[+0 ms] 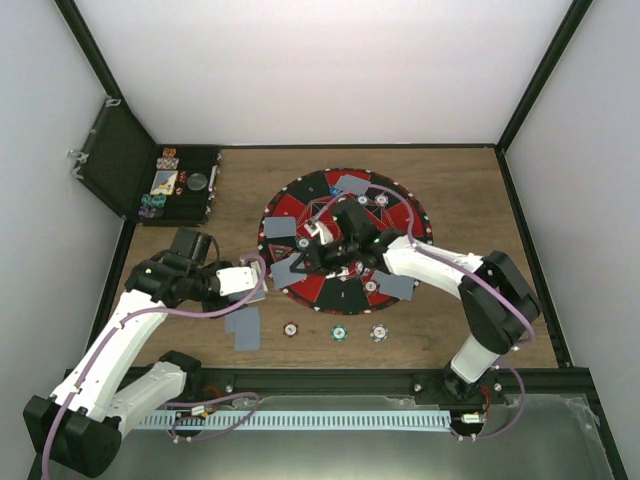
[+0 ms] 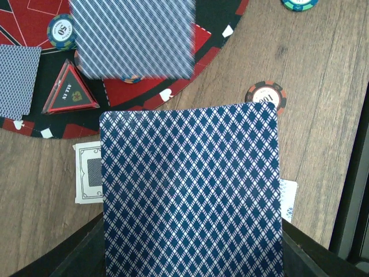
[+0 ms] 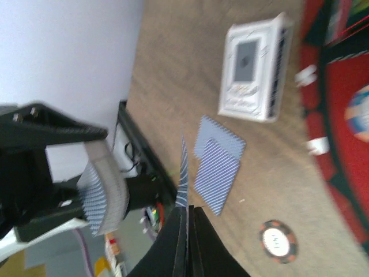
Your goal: Distribute texas hold em gaming equipment
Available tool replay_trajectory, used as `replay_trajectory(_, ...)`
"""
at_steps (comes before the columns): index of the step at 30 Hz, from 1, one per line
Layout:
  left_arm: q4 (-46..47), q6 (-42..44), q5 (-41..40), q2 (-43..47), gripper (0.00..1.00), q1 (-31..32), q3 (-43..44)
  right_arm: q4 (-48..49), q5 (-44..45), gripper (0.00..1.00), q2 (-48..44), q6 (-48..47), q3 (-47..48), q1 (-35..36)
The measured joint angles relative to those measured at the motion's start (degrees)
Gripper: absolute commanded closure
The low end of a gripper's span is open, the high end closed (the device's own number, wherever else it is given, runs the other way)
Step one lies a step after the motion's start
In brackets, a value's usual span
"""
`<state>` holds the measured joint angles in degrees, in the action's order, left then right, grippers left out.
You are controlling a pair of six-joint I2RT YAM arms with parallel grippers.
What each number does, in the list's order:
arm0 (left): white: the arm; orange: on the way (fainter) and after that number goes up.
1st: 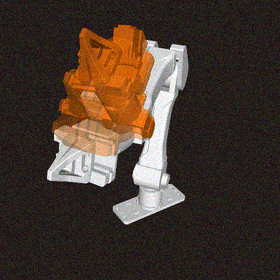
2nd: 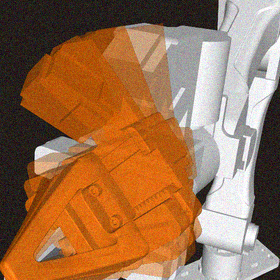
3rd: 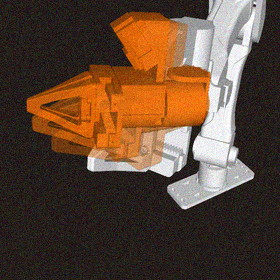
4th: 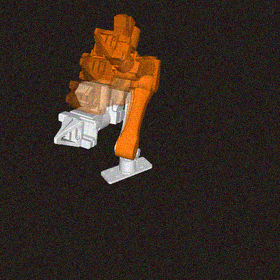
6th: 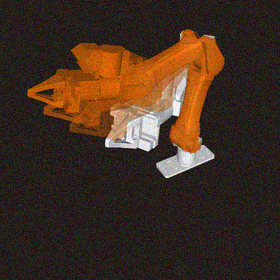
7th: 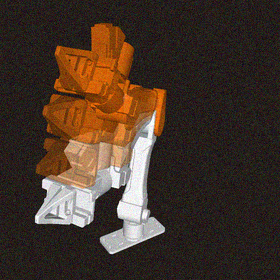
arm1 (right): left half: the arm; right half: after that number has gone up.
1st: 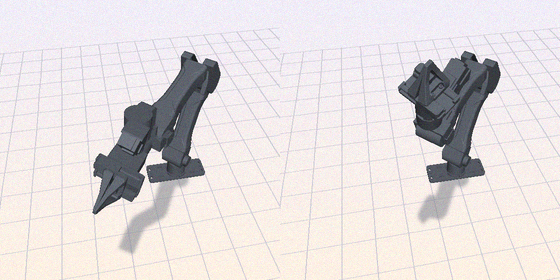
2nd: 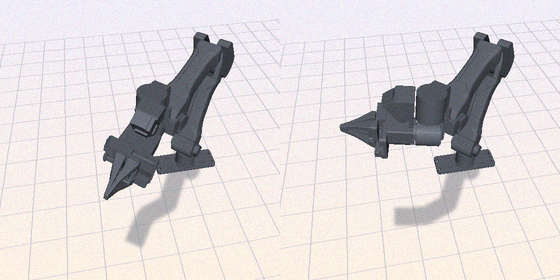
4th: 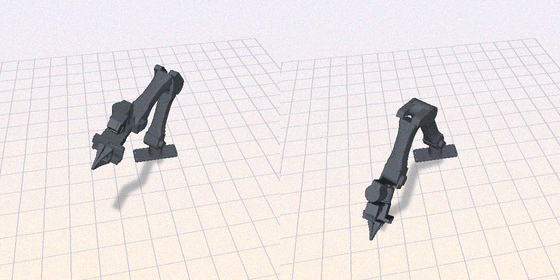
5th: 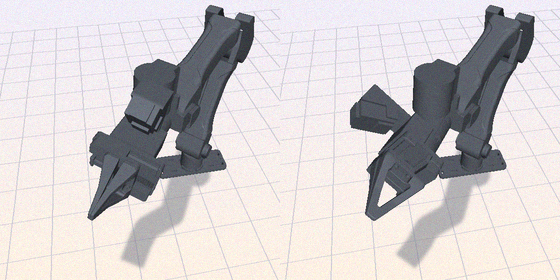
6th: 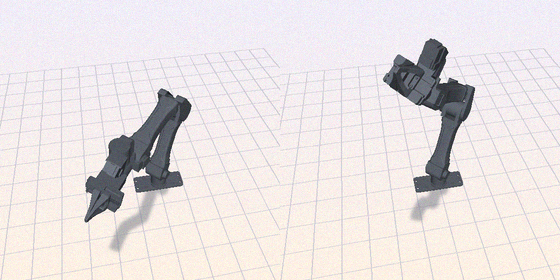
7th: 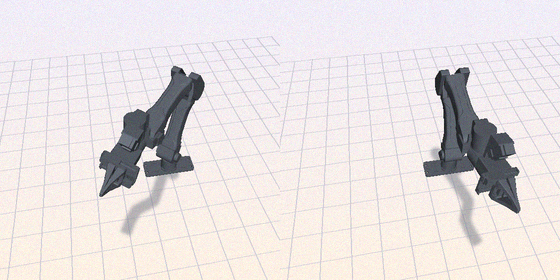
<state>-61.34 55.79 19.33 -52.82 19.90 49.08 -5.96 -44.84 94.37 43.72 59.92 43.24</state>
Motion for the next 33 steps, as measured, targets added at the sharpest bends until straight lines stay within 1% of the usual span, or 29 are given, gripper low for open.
replay_trajectory(3, 0.0, 0.0, 0.0, 0.2, 0.96, 0.0, 0.0, -6.1, 4.5, 0.99, -0.9, -4.1, 2.1, -3.1)
replay_trajectory(6, 0.1, 0.0, 0.0, 0.2, 0.96, 0.0, 0.0, -13.5, 14.5, 0.99, -0.6, -9.9, 7.9, -4.8)
replay_trajectory(10, 0.1, 0.0, 0.1, 0.2, 0.96, 0.0, 0.0, -18.2, 32.2, 0.99, 2.1, -18.3, 16.6, -3.9)
replay_trajectory(12, 0.1, 0.0, 0.1, 0.2, 0.96, 0.0, 0.0, -17.7, 44.5, 0.99, 4.5, -24.1, 19.1, -2.0)
replay_trajectory(14, 0.1, 0.0, 0.0, 0.2, 0.96, 0.0, 0.0, -15.2, 55.5, 0.99, 6.8, -31.3, 18.9, 0.5)
replay_trajectory(16, 0.1, 0.0, 0.0, 0.2, 0.96, 0.0, 0.0, -8.5, 67.0, 0.99, 9.6, -41.9, 16.4, 3.6)
replay_trajectory(18, 0.1, 0.0, 0.0, 0.3, 0.96, 0.0, 0.0, -0.2, 74.7, 0.99, 12.5, -52.8, 12.8, 5.7)
replay_trajectory(20, 0.1, 0.0, 0.0, 0.5, 0.96, 0.0, 0.0, 8.5, 79.3, 0.99, 15.1, -63.6, 8.9, 7.1)
replay_trajectory(22, 0.0, 0.0, 0.0, 0.7, 0.96, 0.0, 0.0, 18.5, 82.0, 0.99, 17.1, -74.1, 4.7, 7.4)
replay_trajectory(25, 0.0, 0.0, 0.0, 1.1, 0.96, 0.0, 0.0, 32.8, 83.7, 0.99, 19.3, -88.2, 0.0, 6.9)
replay_trajectory(28, -0.1, 0.0, -0.4, 1.3, 0.96, 0.0, 0.0, 45.3, 84.3, 0.96, 21.7, -99.6, -2.8, 6.4)
replay_trajectory(30, -0.1, 0.0, -0.7, 1.5, 0.96, 0.0, 0.0, 49.1, 84.3, 0.89, 22.8, -103.7, -3.5, 6.3)
replay_trajectory(32, -0.1, 0.0, -0.9, 1.5, 0.96, 0.0, 0.0, 49.6, 84.3, 0.76, 22.9, -105.3, -3.8, 6.3)
replay_trajectory(33, -0.1, 0.0, -0.9, 1.5, 0.96, 0.0, 0.0, 49.1, 84.0, 0.66, 22.7, -105.0, -3.8, 6.3)
